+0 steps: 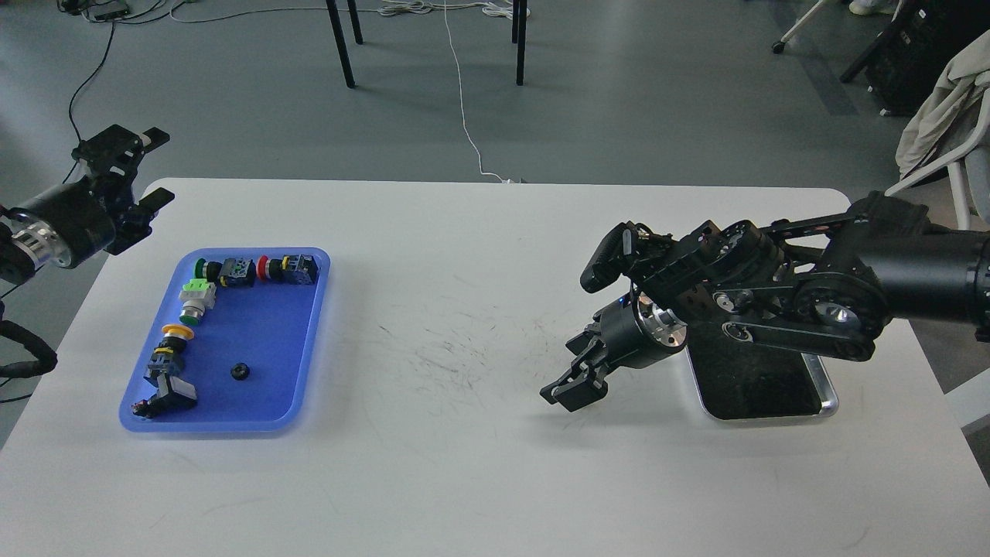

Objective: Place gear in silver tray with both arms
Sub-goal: 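Lower the right gripper over the black gear and close it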

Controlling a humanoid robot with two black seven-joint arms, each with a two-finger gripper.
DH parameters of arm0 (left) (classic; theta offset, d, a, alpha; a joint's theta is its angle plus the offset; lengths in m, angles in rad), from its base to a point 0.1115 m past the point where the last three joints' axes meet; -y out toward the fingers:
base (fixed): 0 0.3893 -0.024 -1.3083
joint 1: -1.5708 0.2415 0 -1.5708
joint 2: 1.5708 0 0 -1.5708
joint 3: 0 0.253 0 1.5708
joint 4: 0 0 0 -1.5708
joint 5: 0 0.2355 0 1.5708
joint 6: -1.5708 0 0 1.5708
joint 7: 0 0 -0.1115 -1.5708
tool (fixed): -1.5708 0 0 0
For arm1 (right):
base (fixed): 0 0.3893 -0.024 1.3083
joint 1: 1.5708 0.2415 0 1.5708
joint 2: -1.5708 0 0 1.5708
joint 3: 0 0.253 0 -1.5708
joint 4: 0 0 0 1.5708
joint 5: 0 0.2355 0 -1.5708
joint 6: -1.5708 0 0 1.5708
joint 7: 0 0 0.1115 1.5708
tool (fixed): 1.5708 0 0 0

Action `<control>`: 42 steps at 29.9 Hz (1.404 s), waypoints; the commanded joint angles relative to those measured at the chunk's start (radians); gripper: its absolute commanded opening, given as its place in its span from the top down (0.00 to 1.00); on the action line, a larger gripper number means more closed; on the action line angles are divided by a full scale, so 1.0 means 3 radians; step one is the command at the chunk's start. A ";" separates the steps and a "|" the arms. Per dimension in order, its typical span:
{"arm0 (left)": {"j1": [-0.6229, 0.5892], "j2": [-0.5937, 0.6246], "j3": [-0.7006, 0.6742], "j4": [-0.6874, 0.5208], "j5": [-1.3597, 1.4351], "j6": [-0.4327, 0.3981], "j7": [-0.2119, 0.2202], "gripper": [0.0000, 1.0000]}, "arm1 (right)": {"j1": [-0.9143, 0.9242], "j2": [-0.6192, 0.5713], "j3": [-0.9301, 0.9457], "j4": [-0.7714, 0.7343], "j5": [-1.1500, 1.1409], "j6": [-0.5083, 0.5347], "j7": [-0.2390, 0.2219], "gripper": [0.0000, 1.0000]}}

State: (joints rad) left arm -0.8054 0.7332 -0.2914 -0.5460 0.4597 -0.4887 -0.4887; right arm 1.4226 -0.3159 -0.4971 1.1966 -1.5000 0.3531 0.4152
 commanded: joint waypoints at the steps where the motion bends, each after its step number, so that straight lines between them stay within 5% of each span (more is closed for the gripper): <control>1: 0.0011 0.0000 -0.0010 0.0000 -0.0004 0.0000 0.0000 0.02 | 0.0023 0.0010 -0.0112 -0.0005 -0.0088 -0.0001 0.0063 0.17; 9: 0.0041 0.0000 -0.0026 0.0000 -0.0009 0.0000 0.0000 0.02 | 0.0034 0.0086 -0.0179 -0.0062 -0.0180 0.0004 0.0068 0.26; 42: 0.0046 -0.0066 -0.0036 0.0000 -0.0070 0.0000 0.0000 0.02 | 0.0162 0.0403 -0.0486 -0.0328 -0.0277 0.0071 0.0130 0.26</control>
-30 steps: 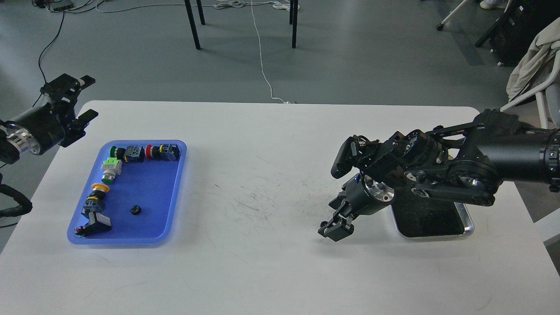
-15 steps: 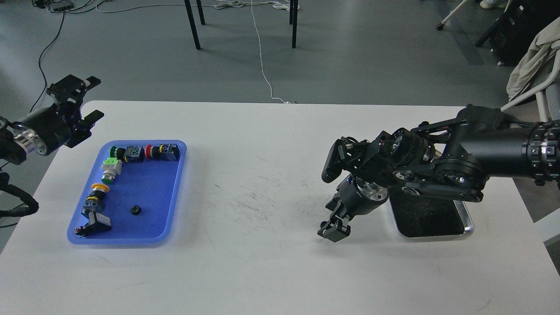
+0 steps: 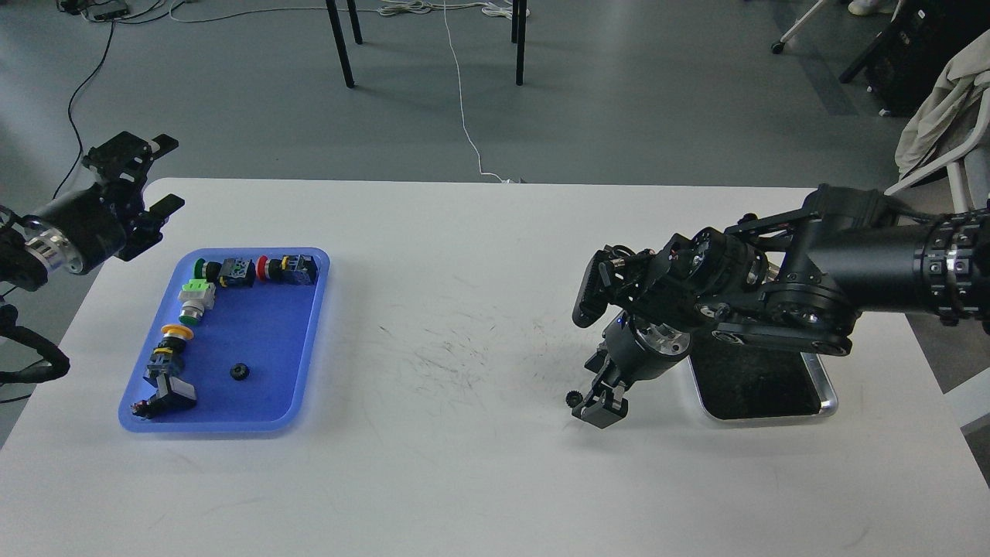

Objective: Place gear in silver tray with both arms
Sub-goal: 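Lower the right gripper over the black gear and close it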

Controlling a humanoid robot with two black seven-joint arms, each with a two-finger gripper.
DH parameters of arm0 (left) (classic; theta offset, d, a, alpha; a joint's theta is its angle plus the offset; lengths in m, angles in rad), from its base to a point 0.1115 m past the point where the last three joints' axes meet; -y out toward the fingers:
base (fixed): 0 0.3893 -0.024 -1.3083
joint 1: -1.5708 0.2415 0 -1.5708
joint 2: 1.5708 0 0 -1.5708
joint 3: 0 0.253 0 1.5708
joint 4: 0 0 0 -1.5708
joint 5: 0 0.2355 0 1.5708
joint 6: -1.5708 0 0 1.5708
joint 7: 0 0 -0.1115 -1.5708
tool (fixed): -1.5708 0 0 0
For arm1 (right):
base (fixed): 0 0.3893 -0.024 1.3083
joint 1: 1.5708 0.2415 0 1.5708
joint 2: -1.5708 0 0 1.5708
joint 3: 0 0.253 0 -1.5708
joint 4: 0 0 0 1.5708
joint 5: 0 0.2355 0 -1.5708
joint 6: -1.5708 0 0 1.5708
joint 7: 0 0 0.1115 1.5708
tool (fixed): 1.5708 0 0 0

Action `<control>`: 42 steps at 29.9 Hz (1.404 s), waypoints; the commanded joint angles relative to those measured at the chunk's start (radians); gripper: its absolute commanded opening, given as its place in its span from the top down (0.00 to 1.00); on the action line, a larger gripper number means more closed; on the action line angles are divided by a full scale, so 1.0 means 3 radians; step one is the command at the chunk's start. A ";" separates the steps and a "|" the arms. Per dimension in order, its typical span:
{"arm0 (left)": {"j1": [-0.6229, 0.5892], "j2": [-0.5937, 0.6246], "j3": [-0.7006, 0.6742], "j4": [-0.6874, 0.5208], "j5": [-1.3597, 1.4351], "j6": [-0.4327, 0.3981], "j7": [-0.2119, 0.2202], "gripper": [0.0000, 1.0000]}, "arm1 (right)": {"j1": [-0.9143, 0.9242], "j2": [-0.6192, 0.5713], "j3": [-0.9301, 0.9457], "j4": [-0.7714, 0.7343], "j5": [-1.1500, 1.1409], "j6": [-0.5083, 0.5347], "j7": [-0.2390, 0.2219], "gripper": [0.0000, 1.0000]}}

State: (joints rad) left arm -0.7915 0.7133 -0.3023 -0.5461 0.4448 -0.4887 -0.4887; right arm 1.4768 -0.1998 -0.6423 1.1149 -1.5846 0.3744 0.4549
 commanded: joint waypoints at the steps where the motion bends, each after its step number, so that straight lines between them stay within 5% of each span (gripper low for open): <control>1: 0.0000 0.0000 0.0000 0.0000 -0.0020 0.0000 0.0000 0.02 | -0.0024 0.0037 -0.0001 -0.0050 0.0005 0.0000 -0.0003 0.26; 42: 0.0005 -0.0036 -0.0005 0.0082 -0.0031 0.0000 0.0000 0.02 | -0.0044 0.0226 -0.0078 -0.0132 0.0000 0.0071 0.0018 0.52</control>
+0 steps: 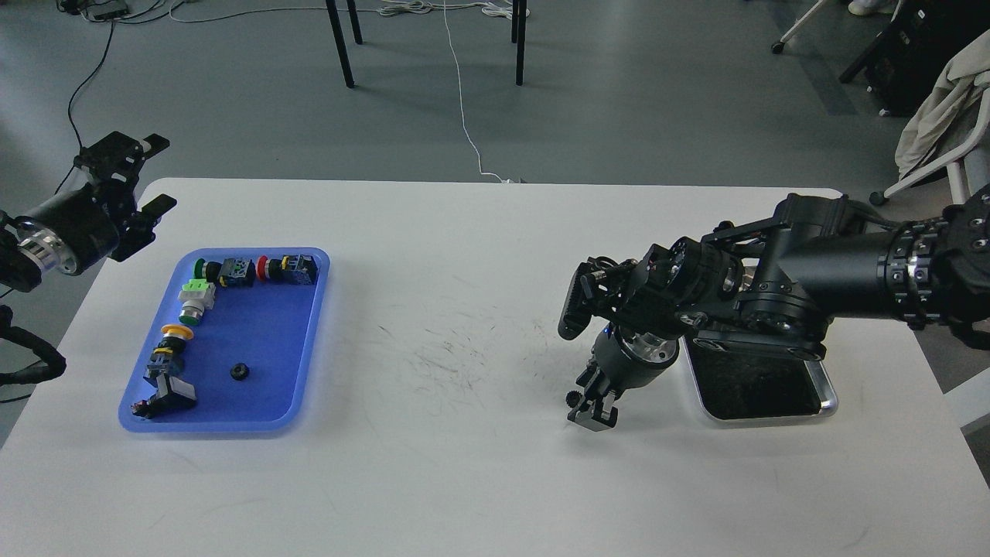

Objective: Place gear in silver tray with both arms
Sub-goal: 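Lower the right gripper over the black gear and close it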

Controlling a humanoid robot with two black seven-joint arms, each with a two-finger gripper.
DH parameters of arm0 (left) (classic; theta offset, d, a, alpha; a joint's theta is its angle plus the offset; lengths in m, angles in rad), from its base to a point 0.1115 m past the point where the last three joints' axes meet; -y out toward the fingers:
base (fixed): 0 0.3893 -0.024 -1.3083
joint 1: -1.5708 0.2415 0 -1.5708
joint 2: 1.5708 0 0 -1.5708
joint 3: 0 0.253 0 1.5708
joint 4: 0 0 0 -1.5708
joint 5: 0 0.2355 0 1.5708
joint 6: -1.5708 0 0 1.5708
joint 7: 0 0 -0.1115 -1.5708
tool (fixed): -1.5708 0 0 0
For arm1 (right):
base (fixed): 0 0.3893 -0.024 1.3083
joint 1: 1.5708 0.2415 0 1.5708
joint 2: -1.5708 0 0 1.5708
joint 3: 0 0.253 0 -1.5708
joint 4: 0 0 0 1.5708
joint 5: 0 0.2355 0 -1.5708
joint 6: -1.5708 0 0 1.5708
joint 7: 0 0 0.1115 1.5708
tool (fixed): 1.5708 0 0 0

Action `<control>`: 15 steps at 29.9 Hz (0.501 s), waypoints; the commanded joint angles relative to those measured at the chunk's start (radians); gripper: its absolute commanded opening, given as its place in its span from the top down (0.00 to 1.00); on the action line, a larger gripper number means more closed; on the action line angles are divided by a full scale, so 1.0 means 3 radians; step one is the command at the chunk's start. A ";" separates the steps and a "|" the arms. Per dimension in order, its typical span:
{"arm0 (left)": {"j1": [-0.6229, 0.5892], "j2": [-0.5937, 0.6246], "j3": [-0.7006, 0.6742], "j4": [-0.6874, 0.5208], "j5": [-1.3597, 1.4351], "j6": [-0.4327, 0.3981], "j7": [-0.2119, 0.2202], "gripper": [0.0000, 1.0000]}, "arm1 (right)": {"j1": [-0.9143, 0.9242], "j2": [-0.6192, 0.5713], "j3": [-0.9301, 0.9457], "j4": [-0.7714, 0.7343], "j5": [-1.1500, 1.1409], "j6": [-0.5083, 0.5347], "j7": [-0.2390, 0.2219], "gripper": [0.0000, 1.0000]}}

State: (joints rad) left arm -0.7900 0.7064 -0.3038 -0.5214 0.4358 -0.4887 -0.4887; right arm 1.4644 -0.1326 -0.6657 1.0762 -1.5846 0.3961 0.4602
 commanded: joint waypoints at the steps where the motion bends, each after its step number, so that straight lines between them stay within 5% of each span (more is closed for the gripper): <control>1: 0.0000 -0.0013 0.0000 0.0000 -0.0001 0.0000 0.0000 0.02 | -0.0003 0.0002 0.0000 -0.0008 0.0000 -0.0001 0.0000 0.53; 15: 0.0020 -0.0023 0.0000 0.0005 -0.0001 0.0000 0.0000 0.02 | -0.0003 0.0007 0.0005 -0.0008 0.0000 -0.0001 0.0000 0.62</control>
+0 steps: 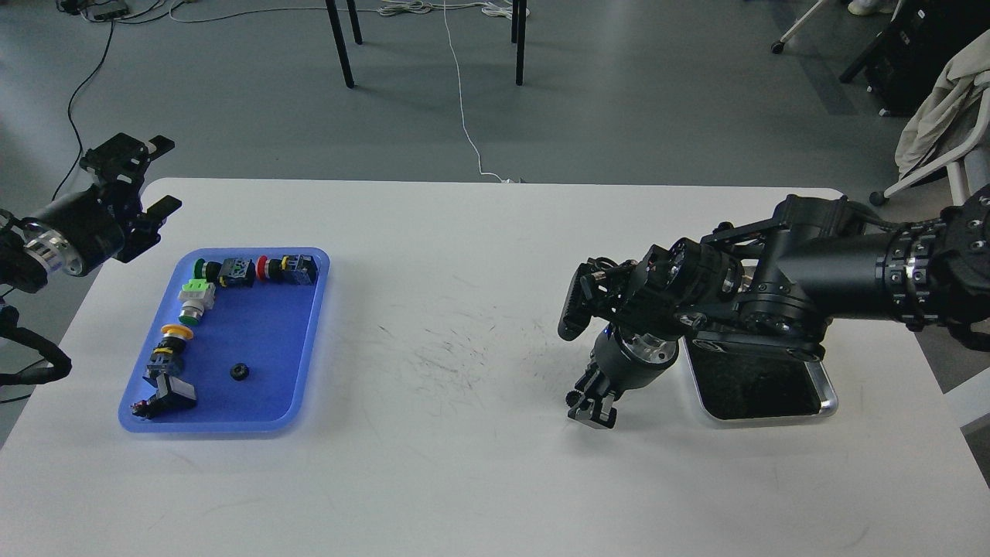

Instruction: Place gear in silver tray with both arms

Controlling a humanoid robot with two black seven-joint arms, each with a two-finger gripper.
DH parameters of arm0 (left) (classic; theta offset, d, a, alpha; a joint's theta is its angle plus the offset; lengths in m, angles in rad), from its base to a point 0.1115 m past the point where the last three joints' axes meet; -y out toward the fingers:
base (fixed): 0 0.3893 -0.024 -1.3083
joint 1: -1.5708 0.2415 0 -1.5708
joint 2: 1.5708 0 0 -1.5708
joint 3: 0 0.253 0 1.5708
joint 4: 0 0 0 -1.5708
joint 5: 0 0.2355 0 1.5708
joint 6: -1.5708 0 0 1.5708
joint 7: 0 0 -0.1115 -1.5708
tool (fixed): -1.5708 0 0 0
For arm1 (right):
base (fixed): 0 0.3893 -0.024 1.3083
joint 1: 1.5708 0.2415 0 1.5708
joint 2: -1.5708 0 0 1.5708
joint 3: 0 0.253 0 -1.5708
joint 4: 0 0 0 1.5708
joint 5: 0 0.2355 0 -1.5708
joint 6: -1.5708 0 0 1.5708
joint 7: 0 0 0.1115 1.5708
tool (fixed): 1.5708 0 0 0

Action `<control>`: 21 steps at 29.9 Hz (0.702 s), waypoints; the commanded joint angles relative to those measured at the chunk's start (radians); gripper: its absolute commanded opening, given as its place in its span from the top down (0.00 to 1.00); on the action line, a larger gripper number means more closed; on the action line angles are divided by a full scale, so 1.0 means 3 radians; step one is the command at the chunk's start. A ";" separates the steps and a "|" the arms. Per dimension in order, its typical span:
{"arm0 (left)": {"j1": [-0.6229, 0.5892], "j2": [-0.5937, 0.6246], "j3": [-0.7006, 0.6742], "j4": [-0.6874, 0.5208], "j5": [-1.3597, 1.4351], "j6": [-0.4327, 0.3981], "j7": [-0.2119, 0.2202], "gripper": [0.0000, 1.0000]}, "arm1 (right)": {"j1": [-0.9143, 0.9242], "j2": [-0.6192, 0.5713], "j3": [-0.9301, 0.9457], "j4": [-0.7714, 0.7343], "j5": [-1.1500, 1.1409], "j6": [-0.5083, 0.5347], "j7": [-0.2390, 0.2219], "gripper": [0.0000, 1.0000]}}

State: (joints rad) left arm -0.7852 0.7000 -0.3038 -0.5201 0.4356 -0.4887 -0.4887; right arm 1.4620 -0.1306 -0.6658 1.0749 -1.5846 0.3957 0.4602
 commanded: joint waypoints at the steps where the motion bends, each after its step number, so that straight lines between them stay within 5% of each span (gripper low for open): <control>1: 0.0004 -0.0002 0.0000 0.0000 0.0005 0.0000 0.0000 0.02 | 0.0005 0.0001 0.0000 -0.0004 0.0000 0.0000 0.0000 0.62; 21: 0.0004 -0.0002 0.0005 0.0021 0.0005 0.0000 0.0000 0.02 | 0.0015 0.0011 -0.0005 -0.0009 0.0000 0.0005 0.0000 0.84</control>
State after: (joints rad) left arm -0.7839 0.6995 -0.3038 -0.5138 0.4370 -0.4887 -0.4887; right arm 1.4656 -0.1273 -0.6658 1.0722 -1.5846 0.3958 0.4604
